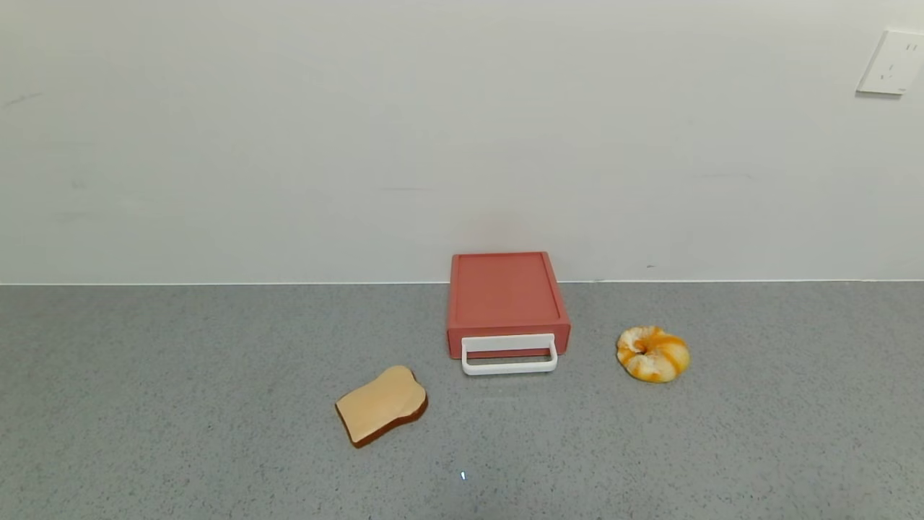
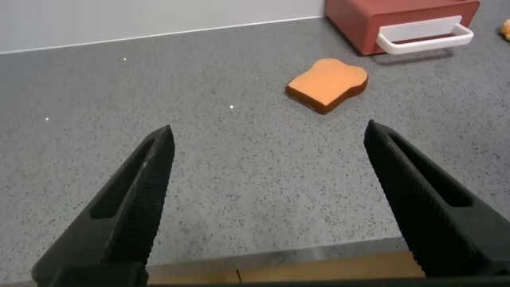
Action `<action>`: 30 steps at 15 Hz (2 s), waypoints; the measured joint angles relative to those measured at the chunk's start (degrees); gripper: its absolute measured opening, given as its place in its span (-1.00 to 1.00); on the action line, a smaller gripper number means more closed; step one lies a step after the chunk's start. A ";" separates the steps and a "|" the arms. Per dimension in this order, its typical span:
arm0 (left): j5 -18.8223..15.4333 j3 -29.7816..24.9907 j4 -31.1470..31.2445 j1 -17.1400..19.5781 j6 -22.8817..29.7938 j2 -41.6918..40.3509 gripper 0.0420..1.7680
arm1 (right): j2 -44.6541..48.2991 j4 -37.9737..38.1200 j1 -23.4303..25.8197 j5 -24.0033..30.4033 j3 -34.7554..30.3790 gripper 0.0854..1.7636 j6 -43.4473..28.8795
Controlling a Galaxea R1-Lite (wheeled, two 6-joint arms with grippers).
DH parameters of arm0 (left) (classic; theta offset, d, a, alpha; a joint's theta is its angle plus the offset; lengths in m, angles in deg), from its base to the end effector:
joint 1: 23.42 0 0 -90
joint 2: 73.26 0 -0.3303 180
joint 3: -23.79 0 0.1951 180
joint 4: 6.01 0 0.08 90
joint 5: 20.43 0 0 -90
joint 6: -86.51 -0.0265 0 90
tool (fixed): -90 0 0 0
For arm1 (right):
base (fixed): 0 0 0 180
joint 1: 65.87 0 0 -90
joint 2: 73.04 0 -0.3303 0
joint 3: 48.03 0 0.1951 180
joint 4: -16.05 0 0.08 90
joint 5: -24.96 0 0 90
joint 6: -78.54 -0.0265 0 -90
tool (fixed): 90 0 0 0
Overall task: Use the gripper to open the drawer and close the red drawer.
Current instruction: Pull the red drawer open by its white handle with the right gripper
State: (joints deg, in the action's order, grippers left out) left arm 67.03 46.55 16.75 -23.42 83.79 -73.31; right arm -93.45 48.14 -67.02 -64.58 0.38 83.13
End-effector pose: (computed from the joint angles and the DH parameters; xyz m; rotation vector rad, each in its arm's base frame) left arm -0.0440 -0.0012 0.0754 0.0475 -0.0019 -0.0443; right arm -0.0311 -0.0004 0.1992 -0.0805 0.0702 0.0309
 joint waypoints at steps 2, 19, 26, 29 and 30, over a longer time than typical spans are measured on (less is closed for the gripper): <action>0.00 0.00 0.10 0.00 0.00 0.00 0.94 | -8.05 -0.11 -1.58 1.22 5.61 0.94 0.09; 0.00 0.00 0.00 0.00 0.16 0.00 0.94 | -73.62 1.95 -20.59 5.84 47.36 0.88 -5.83; 0.00 0.00 0.02 0.00 0.02 0.00 0.94 | -84.13 2.89 -24.22 4.24 54.61 -0.29 -6.22; 0.00 0.00 0.02 0.00 0.00 0.00 0.94 | -85.66 3.04 -24.91 4.13 55.49 -0.96 -6.70; 0.00 0.00 0.05 0.00 0.00 0.00 0.94 | -86.09 3.22 -25.27 3.83 56.08 -0.96 -7.20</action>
State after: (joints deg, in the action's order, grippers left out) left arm 67.03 46.55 16.80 -23.42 83.79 -73.31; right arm -179.54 51.36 -92.29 -60.75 56.45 75.93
